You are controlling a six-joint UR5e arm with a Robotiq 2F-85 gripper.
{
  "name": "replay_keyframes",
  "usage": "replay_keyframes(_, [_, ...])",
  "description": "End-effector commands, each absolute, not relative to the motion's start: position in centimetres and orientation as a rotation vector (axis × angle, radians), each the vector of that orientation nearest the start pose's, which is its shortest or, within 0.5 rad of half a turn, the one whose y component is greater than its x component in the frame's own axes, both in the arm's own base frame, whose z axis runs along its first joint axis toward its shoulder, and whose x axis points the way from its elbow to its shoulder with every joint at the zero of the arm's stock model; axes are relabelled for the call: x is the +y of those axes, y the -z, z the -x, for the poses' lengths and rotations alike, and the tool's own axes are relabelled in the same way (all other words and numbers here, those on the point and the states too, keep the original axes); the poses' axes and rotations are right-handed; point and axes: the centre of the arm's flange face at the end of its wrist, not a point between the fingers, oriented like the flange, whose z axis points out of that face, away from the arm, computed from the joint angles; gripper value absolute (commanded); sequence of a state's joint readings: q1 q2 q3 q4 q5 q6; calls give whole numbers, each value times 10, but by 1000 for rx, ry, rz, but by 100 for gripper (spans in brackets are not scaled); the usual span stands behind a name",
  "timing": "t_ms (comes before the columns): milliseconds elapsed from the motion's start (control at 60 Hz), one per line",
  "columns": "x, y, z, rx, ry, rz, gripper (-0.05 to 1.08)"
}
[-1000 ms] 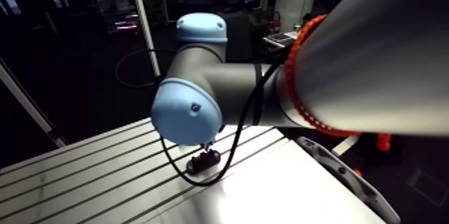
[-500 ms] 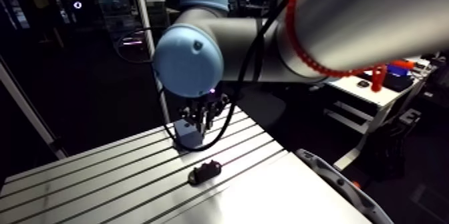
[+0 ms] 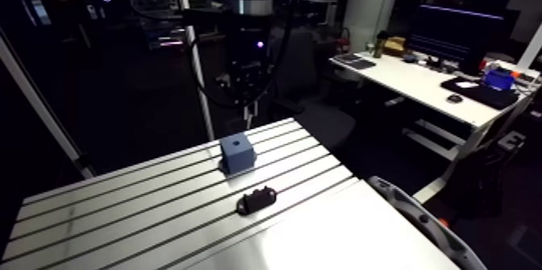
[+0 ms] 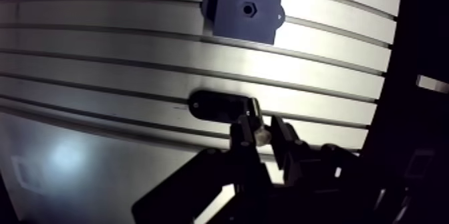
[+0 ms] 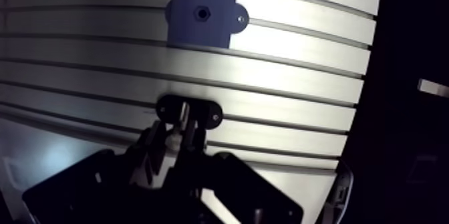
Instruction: Pick up the M10 bolt and insert it into the hex recess until seated.
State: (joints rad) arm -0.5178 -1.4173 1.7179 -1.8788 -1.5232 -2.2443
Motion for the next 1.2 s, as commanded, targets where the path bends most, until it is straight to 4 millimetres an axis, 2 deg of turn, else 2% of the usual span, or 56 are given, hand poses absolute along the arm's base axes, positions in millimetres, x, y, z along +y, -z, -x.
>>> replay_keyframes(17, [137, -369, 564, 3070, 4, 340, 99])
replay_keyframes(117, [135, -367, 576, 3021, -98, 386, 99])
replay_keyframes(300, [140, -371, 588, 3013, -103, 448, 99])
replay_keyframes(433, [122, -364, 606, 2979, -97, 536, 99])
replay_keyframes(617, [114, -348, 623, 2918, -105, 727, 99])
replay_keyframes(983, [120, -339, 645, 2890, -145, 759, 99])
replay_keyframes(1200, [112, -322, 656, 2872, -118, 774, 104])
